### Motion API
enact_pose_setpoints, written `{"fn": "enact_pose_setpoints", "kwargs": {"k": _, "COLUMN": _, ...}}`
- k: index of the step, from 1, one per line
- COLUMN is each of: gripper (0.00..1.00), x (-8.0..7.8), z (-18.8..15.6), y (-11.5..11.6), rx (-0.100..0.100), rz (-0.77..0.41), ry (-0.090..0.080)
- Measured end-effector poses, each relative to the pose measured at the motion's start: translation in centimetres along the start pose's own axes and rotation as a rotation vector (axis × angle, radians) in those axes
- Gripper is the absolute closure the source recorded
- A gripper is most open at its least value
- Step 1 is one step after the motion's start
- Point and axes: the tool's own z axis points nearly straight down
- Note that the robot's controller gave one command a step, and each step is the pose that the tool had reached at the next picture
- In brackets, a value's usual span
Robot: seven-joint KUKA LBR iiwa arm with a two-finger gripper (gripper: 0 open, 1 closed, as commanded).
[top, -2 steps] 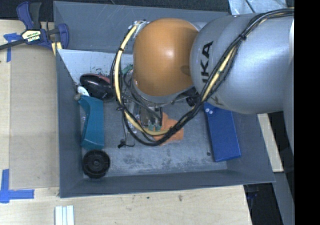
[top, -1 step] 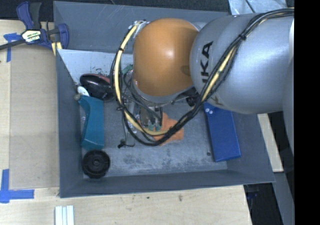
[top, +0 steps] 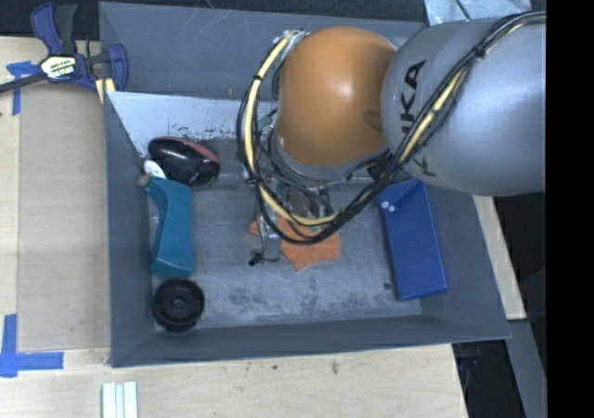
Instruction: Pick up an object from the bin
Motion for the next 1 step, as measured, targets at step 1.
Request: {"fn": "enact_pose_setpoints", "kwargs": {"k": 1, "gripper": 0.00, "x": -3.04, "z": 1.07, "y": -6.03, "rx": 0.001, "rz": -0.035, "ry": -0.004}}
